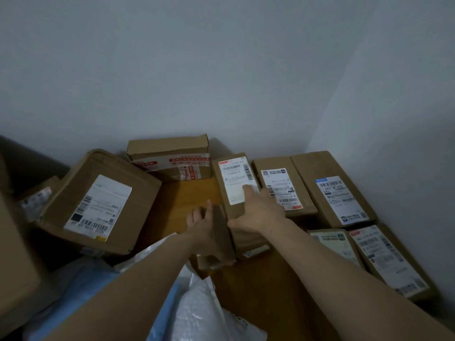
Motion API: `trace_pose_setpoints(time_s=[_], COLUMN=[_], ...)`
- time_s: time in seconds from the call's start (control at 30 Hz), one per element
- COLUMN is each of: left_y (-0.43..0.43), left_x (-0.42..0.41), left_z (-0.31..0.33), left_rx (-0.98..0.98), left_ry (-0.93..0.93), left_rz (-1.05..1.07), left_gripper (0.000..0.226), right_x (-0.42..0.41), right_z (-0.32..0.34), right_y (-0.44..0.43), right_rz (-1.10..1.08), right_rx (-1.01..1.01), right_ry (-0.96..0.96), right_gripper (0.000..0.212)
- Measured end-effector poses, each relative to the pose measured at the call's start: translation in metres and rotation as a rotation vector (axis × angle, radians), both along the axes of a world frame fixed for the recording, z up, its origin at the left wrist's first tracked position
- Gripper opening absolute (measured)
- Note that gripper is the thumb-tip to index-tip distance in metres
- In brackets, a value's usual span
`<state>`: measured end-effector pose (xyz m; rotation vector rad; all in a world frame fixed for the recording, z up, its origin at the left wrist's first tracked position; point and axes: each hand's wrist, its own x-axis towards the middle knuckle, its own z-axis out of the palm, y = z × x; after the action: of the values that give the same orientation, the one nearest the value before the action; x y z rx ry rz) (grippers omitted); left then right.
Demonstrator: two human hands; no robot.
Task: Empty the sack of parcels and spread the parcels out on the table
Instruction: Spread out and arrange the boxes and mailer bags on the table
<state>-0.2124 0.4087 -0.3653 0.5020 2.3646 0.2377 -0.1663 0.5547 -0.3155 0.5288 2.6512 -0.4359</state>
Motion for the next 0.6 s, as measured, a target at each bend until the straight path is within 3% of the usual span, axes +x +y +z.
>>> trace_pose_setpoints(time_s=[0.1, 0.27, 0.33, 0.47, 0.6], left_y=[-0.004, 0.003, 0.003, 0.0, 0.001], left_x=[-0.001, -0.009, -0.015, -0.019, -0.04], left_z=[0.0, -0.001, 0.0, -0.007, -0.011], left_rx=[0.069, 0.237, 0.222, 0.131, 0.071], left_ry=[0.013, 0.168, 0.208, 0.082, 0.085], left_rz=[-0.006, 0.272, 0.263, 0.011, 0.015], left_gripper=[0.149, 0.127, 0.118, 0.137, 0.149], right_x=[-0.006, -0.016, -0.019, -0.028, -0.038], right_z=[0.008, 0.002, -0.003, -0.009, -0.012], right_y=[0.0, -0.011, -0.018, -0.024, -0.02], right_rz=[-0.044, -0.057, -0.034, 0.082, 0.058], right_rx=[0.014, 0.103, 0.145, 0.257, 0.18], right_ry=[-0.095, -0.031, -0.019, -0.015, 0.004], right_gripper=[0.094, 0.11, 0.114, 0.109, 0.107])
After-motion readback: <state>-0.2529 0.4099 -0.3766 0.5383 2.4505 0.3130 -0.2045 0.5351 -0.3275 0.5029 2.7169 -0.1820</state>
